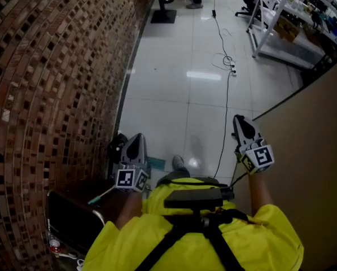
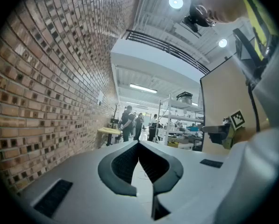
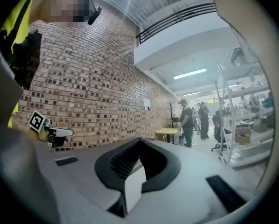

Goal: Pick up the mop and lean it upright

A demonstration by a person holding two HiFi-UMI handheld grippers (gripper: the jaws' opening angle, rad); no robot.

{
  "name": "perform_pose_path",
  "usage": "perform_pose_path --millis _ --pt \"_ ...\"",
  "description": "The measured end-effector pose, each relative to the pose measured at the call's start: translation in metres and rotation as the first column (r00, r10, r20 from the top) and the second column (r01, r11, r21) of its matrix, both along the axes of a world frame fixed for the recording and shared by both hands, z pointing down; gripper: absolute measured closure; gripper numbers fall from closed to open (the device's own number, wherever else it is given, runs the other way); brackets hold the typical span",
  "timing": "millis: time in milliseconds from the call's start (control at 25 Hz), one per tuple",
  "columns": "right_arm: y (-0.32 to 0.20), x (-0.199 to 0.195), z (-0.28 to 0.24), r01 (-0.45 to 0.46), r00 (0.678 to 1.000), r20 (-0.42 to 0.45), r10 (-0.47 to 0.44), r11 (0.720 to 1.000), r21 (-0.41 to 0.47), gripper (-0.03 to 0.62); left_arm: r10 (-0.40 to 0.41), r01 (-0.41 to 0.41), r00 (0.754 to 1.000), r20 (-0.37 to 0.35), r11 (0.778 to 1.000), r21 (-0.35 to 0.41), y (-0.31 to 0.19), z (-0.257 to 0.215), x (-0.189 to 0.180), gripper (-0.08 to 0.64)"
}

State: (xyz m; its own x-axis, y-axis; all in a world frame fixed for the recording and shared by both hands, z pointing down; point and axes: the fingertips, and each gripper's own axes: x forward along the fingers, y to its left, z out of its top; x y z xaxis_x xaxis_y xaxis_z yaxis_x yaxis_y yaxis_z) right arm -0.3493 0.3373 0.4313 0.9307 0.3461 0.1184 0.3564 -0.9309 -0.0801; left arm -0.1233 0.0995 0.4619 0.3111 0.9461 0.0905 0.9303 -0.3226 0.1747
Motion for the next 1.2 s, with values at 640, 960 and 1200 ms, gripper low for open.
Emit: perform_pose_path --millis 640,960,1200 --pt "0.067 0.331 0.052 0.513 0.852 0.067 -0.520 0.853 0.098 0.584 -0.559 0.554 0.829 0.026 0.825 0.109 -0.032 0.043 0.193 0.560" --pt "0.026 0.528 0.077 0.873 0.460 0.107 -0.881 0.471 0.128 0.584 -0.926 0.916 0.377 0.033 0.378 0.136 -0.109 0.045 0.213 0.560" --pt "-0.109 0.585 0.080 0.983 0.055 0.061 -0.997 0.065 0.173 0.545 -1.000 0.990 0.008 0.001 0.008 0.138 -0.167 0.053 0.171 0.560"
